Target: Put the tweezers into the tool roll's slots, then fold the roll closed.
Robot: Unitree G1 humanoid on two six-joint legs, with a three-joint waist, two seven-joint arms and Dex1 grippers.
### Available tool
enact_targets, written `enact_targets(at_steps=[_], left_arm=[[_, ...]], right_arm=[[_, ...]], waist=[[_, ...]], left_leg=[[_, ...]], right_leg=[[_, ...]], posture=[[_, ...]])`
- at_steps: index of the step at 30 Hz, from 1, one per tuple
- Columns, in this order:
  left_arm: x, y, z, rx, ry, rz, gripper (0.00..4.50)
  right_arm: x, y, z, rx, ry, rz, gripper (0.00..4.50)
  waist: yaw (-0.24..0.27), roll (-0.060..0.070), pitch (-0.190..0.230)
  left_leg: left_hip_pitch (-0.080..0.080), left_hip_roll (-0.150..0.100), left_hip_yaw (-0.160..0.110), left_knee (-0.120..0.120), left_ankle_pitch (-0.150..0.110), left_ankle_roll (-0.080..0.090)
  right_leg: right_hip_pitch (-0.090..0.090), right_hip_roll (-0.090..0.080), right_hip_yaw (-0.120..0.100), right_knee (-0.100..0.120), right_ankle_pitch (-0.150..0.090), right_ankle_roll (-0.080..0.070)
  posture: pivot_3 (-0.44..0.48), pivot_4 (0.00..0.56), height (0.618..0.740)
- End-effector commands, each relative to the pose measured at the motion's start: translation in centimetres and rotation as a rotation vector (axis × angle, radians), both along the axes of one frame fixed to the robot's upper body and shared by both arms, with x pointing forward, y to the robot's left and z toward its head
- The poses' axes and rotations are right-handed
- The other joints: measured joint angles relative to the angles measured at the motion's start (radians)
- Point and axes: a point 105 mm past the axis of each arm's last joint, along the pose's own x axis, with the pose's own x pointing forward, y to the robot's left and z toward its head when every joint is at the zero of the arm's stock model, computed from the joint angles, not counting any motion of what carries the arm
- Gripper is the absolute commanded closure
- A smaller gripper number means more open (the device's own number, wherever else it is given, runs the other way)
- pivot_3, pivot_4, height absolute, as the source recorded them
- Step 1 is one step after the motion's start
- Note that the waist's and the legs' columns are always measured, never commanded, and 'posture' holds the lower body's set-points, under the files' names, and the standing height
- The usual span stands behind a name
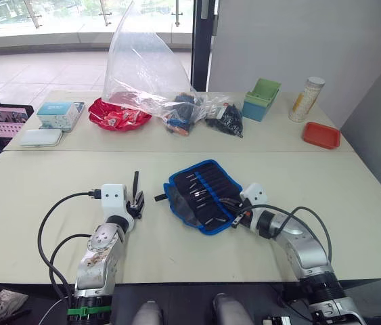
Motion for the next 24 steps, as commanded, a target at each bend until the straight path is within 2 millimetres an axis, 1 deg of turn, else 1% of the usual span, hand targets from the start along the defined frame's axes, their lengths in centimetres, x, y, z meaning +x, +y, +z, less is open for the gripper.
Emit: enact_targets(at_steps=[1,2,4,6,8,10,12,14,16,19,21,24], left_arm=[[0.3,0.3,-0.4,-0.022,0.025,0.016,3.52],[0.6,0.9,-0.1,-0.015,0.013,0.031,3.88],[1.0,1.7,0.8,-0.001,-0.025,0.036,4.46],[1.3,1.8,1.7,0.031,-0.06,0.018,4.46],[1.7,1.5,3.2,0.095,-0.114,-0.03,4.46],[2.1,1.4,4.2,0.133,-0.154,-0.058,4.46],[2.6,0.6,5.7,0.15,-0.219,-0.114,4.46],[2.9,-1.0,7.6,0.173,-0.3,-0.216,4.46],[3.0,-2.1,8.8,0.181,-0.348,-0.284,4.46],[3.6,-2.3,9.4,0.157,-0.343,-0.294,4.46],[4.2,-1.6,9.3,0.116,-0.301,-0.256,4.46],[4.6,-0.7,9.1,0.099,-0.246,-0.214,4.46]], right_arm=[[-1.8,0.5,-4.3,-0.059,0.161,0.02,4.5],[-1.8,0.5,-4.3,-0.059,0.161,0.019,4.5],[-1.8,0.5,-4.3,-0.059,0.16,0.016,4.5],[-1.8,0.4,-4.2,-0.059,0.158,0.015,4.5],[-1.8,0.3,-3.8,-0.055,0.142,0.015,4.5],[-2.0,0.0,-3.5,-0.051,0.133,0.016,4.5],[-2.1,-0.5,-3.2,-0.05,0.127,0.004,4.5],[-2.3,-1.2,-3.0,-0.05,0.118,-0.017,4.5],[-2.4,-1.4,-2.8,-0.05,0.112,-0.028,4.5],[-2.5,-1.6,-2.7,-0.043,0.108,-0.048,4.5],[-2.7,-1.6,-2.7,-0.039,0.106,-0.059,4.5],[-2.8,-1.5,-2.7,-0.035,0.107,-0.066,4.5]], waist=[[0.0,0.0,0.0],[0.0,0.0,0.0],[0.0,0.0,0.0],[-0.001,0.0,0.0],[-0.002,-0.001,0.001],[-0.001,-0.001,0.001],[0.005,-0.001,0.002],[0.011,-0.001,0.003],[0.018,-0.001,0.003],[0.022,0.0,0.003],[0.024,0.0,0.003],[0.026,0.0,0.003]], left_leg=[[0.0,0.0,0.0,0.0,0.0,0.0],[0.0,0.0,0.0,0.0,0.0,0.0],[0.0,0.0,0.0,0.0,0.0,0.0],[0.0,0.0,0.0,0.0,0.0,0.0],[0.0,0.0,0.0,0.0,0.0,0.0],[-0.001,0.0,0.0,0.0,0.0,0.0],[-0.002,-0.001,0.0,0.0,0.0,0.0],[-0.003,-0.001,0.0,-0.001,0.0,0.0],[-0.005,-0.001,0.0,-0.001,0.0,0.0],[-0.011,-0.002,0.0,-0.001,-0.001,0.001],[-0.017,-0.002,0.0,0.0,-0.001,0.001],[-0.018,-0.002,0.0,0.0,-0.001,0.001]], right_leg=[[0.0,0.0,0.0,0.0,0.0,0.0],[0.0,0.0,0.0,0.0,0.0,0.0],[0.0,0.0,0.0,0.0,0.0,0.0],[-0.001,0.0,0.0,0.0,0.0,0.0],[-0.002,0.0,0.0,0.0,0.0,0.0],[-0.004,0.0,0.0,0.0,0.0,0.001],[-0.004,0.0,0.0,-0.001,0.001,0.001],[-0.004,-0.001,0.0,-0.002,0.001,0.001],[-0.006,-0.001,0.0,-0.004,0.001,0.001],[-0.01,-0.002,0.0,-0.006,0.001,0.001],[-0.018,-0.002,0.0,-0.004,0.002,0.001],[-0.019,-0.002,0.0,-0.002,0.003,0.0]], posture=[[0.0,0.15,0.74],[0.0,0.15,0.74],[0.0,0.15,0.74],[0.0,0.15,0.74],[0.0,0.15,0.74],[0.0,0.15,0.74],[0.0,0.15,0.74],[0.0,0.15,0.74],[0.0,0.15,0.74],[0.0,0.15,0.74],[0.0,0.15,0.74],[0.0,0.15,0.74]])
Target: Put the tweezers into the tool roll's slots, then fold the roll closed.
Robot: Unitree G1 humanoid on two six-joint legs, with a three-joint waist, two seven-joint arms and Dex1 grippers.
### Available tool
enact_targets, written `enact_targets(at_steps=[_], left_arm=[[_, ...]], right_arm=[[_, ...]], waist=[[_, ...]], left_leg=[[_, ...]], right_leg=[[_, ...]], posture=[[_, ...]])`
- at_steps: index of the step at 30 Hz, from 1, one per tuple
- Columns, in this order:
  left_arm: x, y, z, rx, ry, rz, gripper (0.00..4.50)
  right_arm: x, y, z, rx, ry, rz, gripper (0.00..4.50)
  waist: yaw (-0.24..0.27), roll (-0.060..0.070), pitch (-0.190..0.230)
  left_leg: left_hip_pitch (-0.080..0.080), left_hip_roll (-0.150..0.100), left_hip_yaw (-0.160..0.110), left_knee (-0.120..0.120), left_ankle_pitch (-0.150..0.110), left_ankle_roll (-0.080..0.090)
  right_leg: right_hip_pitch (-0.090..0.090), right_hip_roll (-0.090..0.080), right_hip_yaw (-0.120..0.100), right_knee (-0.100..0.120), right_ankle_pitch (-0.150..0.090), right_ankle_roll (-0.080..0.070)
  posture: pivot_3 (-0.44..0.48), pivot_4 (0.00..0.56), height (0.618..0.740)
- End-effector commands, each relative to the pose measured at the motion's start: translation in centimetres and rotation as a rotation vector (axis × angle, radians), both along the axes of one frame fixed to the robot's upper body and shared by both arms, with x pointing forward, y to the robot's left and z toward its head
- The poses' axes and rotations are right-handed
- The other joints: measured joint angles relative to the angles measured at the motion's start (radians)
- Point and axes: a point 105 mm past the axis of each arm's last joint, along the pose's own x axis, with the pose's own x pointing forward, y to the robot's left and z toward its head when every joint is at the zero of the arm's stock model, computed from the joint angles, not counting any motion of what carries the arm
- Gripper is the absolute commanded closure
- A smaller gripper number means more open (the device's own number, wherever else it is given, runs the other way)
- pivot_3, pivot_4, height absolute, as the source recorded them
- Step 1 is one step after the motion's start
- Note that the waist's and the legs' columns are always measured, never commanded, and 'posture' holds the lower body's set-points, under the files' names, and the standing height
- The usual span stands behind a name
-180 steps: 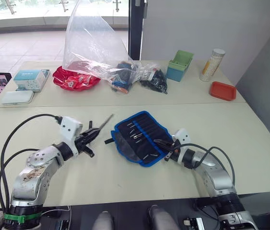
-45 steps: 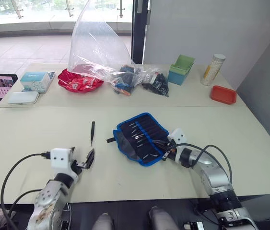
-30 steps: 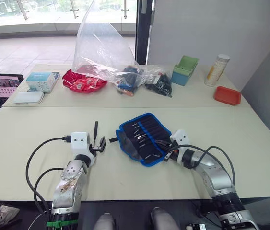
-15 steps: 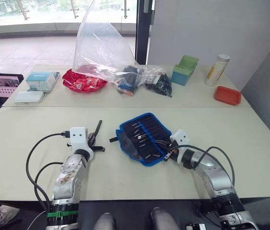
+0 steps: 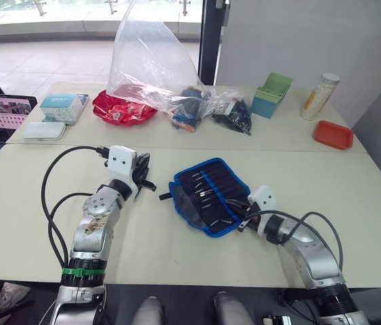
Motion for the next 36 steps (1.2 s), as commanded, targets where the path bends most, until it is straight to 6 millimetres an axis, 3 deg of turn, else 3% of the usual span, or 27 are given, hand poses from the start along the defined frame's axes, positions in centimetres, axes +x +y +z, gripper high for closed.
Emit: enact_targets(at_steps=[1,10,21,24,27,31,36], left_arm=[[0.3,1.3,0.5,-0.021,0.045,0.049,4.2],[-2.7,2.1,-3.2,0.001,0.295,0.058,1.36],[-3.7,0.5,-6.0,0.043,0.425,0.053,1.36],[-3.0,-0.4,-6.3,0.015,0.436,0.051,2.11],[-2.4,-1.3,-6.2,-0.029,0.44,0.057,3.14],[-2.0,-0.9,-6.3,-0.001,0.43,0.084,4.44],[-1.1,0.1,-3.8,0.047,0.279,0.097,4.48]], right_arm=[[-1.5,-0.2,-3.6,-0.029,0.15,-0.017,4.5],[-1.5,0.1,-3.8,-0.029,0.16,-0.008,4.5],[-1.5,0.2,-3.9,-0.04,0.165,0.006,4.5],[-1.5,0.2,-4.0,-0.043,0.167,0.007,4.5],[-1.6,0.2,-4.0,-0.045,0.169,0.01,4.5],[-1.7,0.1,-4.0,-0.045,0.17,0.001,4.5],[-1.8,-0.5,-4.1,-0.047,0.173,-0.019,4.5]], waist=[[0.001,0.0,0.0],[-0.001,0.0,0.0],[0.0,0.001,0.0],[0.001,0.001,0.0],[0.005,0.001,0.0],[0.003,0.002,-0.001],[0.004,0.003,-0.001]], left_leg=[[0.0,0.0,0.0,0.0,0.0,0.0],[0.0,0.0,0.0,0.0,0.0,0.0],[0.001,0.0,0.0,0.001,0.0,-0.001],[0.001,0.0,0.0,0.002,0.0,-0.001],[0.002,0.0,0.0,0.003,0.001,-0.001],[0.002,0.0,0.0,0.004,0.001,-0.001],[0.002,0.0,0.0,0.004,0.001,-0.001]], right_leg=[[0.0,0.0,0.0,0.0,0.0,0.001],[0.0,0.0,0.0,0.0,0.0,0.001],[0.001,0.0,0.0,0.001,0.0,0.001],[0.001,0.0,0.0,0.002,0.0,0.001],[0.002,0.0,0.0,0.002,0.0,0.001],[0.002,0.0,0.0,0.002,0.001,0.002],[0.002,0.0,0.0,0.002,0.001,0.001]], posture=[[0.0,0.15,0.74],[0.0,0.15,0.74],[0.0,0.15,0.74],[0.0,0.15,0.74],[0.0,0.15,0.74],[0.0,0.15,0.74],[0.0,0.15,0.74]])
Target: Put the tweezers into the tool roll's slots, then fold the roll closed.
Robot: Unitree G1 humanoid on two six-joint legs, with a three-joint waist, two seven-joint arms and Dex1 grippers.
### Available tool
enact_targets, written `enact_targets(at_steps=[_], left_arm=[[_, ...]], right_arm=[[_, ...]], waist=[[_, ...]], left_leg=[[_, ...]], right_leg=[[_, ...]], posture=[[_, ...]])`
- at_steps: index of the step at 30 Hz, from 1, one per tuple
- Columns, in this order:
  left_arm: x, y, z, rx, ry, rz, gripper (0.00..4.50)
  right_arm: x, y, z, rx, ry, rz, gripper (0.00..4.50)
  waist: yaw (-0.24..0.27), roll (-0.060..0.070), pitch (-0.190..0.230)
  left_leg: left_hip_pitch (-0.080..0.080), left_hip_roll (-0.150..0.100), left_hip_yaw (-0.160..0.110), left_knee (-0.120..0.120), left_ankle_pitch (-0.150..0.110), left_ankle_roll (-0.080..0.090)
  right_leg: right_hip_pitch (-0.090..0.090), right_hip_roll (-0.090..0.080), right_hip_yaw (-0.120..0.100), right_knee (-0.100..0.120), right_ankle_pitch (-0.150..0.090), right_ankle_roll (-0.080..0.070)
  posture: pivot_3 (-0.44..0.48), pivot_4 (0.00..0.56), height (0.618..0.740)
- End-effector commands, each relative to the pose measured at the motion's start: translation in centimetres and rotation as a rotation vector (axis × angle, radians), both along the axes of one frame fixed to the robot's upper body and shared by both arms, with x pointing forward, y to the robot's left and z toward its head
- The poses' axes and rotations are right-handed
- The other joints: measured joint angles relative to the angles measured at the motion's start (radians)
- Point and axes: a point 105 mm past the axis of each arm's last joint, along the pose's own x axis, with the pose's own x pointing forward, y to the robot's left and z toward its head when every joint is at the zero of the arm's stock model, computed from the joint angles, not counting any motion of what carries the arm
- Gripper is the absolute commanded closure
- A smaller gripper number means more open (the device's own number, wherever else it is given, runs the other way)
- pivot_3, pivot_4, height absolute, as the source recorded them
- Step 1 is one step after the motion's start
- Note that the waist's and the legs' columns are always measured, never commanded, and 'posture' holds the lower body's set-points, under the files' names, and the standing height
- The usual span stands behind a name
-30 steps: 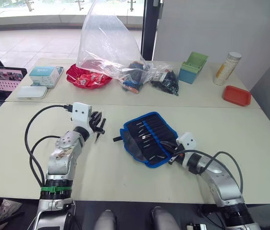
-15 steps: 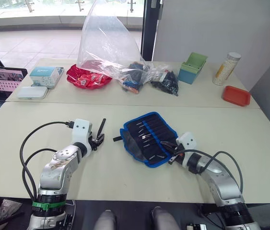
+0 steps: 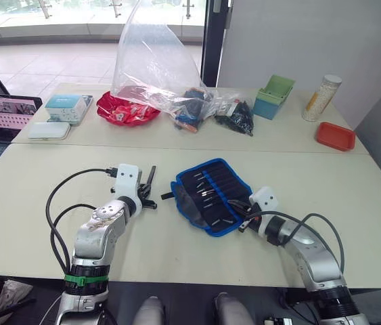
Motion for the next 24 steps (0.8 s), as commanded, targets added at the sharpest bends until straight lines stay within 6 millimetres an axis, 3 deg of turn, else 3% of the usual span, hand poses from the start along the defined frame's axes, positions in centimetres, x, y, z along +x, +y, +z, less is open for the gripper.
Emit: enact_targets(at_steps=[1,8,12,14,18,24], left_arm=[[0.8,0.2,2.7,0.019,-0.144,-0.014,4.48],[1.2,-3.2,7.9,-0.032,-0.385,-0.207,4.48],[0.4,-6.9,9.3,-0.024,-0.398,-0.446,4.48],[-0.5,-8.8,9.3,-0.001,-0.379,-0.583,4.48],[-2.9,-12.0,7.4,0.205,-0.296,-0.899,4.48],[-4.5,-12.0,5.2,0.306,-0.138,-1.035,4.48]], right_arm=[[-1.7,-0.2,-3.9,-0.037,0.166,0.003,4.5],[-1.6,-0.6,-3.3,-0.011,0.15,-0.03,4.5],[-1.4,-0.5,-1.8,0.023,0.12,-0.047,4.5],[-1.6,-0.6,-1.5,0.023,0.119,-0.05,4.5],[-2.0,-0.5,-0.6,0.063,0.119,-0.062,4.5],[-2.7,-0.8,-1.3,0.02,0.133,-0.074,4.5]], waist=[[-0.001,0.0,0.0],[0.001,0.0,0.0],[-0.001,0.0,0.0],[-0.001,0.0,0.0],[-0.002,0.001,0.001],[-0.006,0.002,0.002]], left_leg=[[0.0,0.0,0.0,0.0,0.0,0.0],[-0.001,0.0,0.0,0.0,0.0,0.0],[-0.002,0.0,0.0,0.0,0.0,0.0],[-0.002,0.0,0.0,0.0,0.0,0.0],[-0.002,-0.001,0.0,0.0,0.0,0.0],[-0.002,0.0,0.0,-0.001,0.0,0.001]], right_leg=[[0.0,0.0,0.0,0.0,0.0,0.0],[-0.001,0.0,0.0,-0.001,0.0,0.0],[-0.001,0.0,0.0,-0.001,0.0,0.0],[-0.001,0.0,0.0,-0.001,0.0,0.0],[-0.001,0.0,0.0,0.0,0.0,0.0],[-0.002,0.0,0.001,0.0,0.0,0.0]], posture=[[0.0,0.15,0.74],[0.0,0.15,0.74],[0.0,0.15,0.74],[0.0,0.15,0.74],[0.0,0.15,0.74],[0.0,0.15,0.74]])
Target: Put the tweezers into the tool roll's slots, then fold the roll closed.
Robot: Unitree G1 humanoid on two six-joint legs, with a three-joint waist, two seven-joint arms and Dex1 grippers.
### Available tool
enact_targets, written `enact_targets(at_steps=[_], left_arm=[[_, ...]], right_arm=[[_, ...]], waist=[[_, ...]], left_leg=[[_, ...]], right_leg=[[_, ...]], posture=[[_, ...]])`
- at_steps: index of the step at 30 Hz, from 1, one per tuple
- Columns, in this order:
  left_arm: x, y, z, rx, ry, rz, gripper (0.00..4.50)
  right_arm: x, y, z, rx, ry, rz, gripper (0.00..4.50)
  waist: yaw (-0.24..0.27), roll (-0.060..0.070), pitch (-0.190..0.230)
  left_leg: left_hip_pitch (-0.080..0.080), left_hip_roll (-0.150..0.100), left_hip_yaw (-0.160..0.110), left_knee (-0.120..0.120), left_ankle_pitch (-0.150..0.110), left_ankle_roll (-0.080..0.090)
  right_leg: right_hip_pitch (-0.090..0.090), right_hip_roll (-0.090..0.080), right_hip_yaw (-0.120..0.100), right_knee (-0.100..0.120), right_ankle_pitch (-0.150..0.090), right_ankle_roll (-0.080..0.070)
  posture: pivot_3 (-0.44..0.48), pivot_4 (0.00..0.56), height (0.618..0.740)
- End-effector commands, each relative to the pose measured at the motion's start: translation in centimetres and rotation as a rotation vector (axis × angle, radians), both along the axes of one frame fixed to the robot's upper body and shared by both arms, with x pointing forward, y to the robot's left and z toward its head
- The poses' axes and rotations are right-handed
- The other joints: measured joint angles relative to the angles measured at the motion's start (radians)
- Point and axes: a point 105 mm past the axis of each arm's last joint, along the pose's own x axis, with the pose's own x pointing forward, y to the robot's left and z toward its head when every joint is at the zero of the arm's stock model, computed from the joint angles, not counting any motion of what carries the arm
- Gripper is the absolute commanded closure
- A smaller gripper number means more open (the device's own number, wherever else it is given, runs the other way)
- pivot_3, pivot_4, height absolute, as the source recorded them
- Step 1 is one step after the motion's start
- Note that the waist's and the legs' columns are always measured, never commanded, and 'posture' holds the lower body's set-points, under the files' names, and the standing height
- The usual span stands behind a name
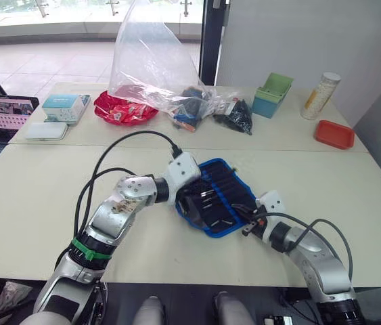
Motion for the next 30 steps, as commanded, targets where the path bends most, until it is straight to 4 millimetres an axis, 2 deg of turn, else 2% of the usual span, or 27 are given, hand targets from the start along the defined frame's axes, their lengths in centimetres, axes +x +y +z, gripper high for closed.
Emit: enact_targets(at_steps=[1,9,18,30], left_arm=[[-0.8,0.2,0.4,0.053,0.012,-0.045,4.48],[-1.8,1.5,-1.6,0.166,0.111,-0.027,4.48],[-1.7,1.0,-3.4,0.186,0.173,0.023,4.48],[-0.9,-1.3,-3.6,0.152,0.152,0.015,4.48]], right_arm=[[-1.1,-0.3,-2.1,-0.031,0.087,-0.011,4.5],[-1.1,-0.4,-2.5,-0.047,0.091,-0.017,4.5],[-0.9,-0.5,-2.5,-0.059,0.087,-0.015,4.5],[-1.1,-0.5,-2.6,-0.06,0.09,-0.014,4.5]], waist=[[0.001,0.0,0.0],[0.004,0.0,0.0],[0.003,0.0,0.0],[0.007,0.0,0.0]], left_leg=[[0.0,0.0,0.0,0.0,0.0,0.0],[-0.001,0.0,0.0,0.001,0.0,0.0],[-0.001,0.0,0.0,0.002,0.0,0.0],[0.0,0.0,0.0,0.004,0.0,0.0]], right_leg=[[0.0,0.0,0.0,0.0,0.0,0.0],[0.0,0.0,0.0,0.0,0.0,0.0],[0.0,0.0,0.0,0.001,0.0,0.0],[0.001,0.0,0.0,0.003,0.0,0.0]], posture=[[0.0,0.15,0.74],[0.0,0.15,0.74],[0.0,0.15,0.74],[0.0,0.15,0.74]])
